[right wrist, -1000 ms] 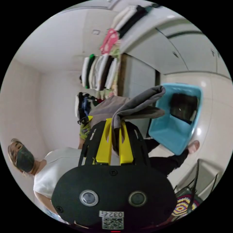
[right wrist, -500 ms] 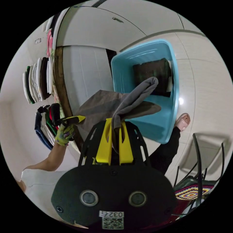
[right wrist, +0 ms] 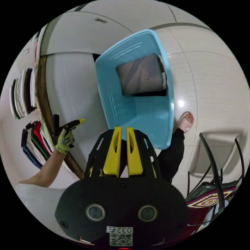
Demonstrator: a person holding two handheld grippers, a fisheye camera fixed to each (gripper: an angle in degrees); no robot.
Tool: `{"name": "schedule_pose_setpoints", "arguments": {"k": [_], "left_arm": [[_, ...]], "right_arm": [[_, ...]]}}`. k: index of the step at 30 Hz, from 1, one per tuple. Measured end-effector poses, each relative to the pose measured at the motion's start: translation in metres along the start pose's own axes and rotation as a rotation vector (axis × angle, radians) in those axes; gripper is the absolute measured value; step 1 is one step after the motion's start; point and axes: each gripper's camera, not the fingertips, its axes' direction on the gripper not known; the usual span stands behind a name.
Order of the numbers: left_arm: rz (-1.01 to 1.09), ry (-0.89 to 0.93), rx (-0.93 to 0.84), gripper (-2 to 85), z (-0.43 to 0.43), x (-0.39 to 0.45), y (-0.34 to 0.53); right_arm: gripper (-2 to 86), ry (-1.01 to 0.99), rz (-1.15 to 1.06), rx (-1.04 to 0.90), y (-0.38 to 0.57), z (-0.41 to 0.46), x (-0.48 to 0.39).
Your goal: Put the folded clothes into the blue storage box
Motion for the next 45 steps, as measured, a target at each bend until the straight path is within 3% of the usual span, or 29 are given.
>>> {"name": "schedule_pose_setpoints", "arguments": {"k": [4,10,17,23,29,34,41,45], "left_arm": [[0.121,0.080,0.024,-0.9,-0.010,0.020,0.058],[0.205,0.170,0.229,-0.9,-0.049,0.044,0.152],[0.216,0.246,0.671,-0.9,-0.111,0.032,0.278],[0.135,0.290,1.113,-0.5,-0.142,-0.006,0.419],[-0.083,0.374,1.451,6.4,-0.144,-0.056,0.543],[-0.250,0.424,1.535,9.1,-0.140,-0.098,0.610],[-0.222,0.605,1.506,14.0,-0.139,-0.140,0.647],[-0.194,0.680,1.530,14.2,-0.142,-0.154,0.668]], "right_arm": [[-0.5,-0.072,-0.080,0.012,0.025,-0.008,-0.027],[-1.0,-0.167,-0.324,0.027,0.034,-0.030,-0.108],[-0.8,-0.344,-0.657,-0.071,0.043,-0.025,-0.232],[3.6,-0.548,-0.898,-0.327,0.076,0.017,-0.358],[8.0,-0.507,-0.993,-0.453,0.114,0.057,-0.454],[10.2,-0.449,-0.886,-0.348,0.108,0.066,-0.471],[12.9,-0.516,-0.790,-0.551,0.112,0.111,-0.503],[12.3,-0.544,-0.820,-0.547,0.129,0.117,-0.533]]}}
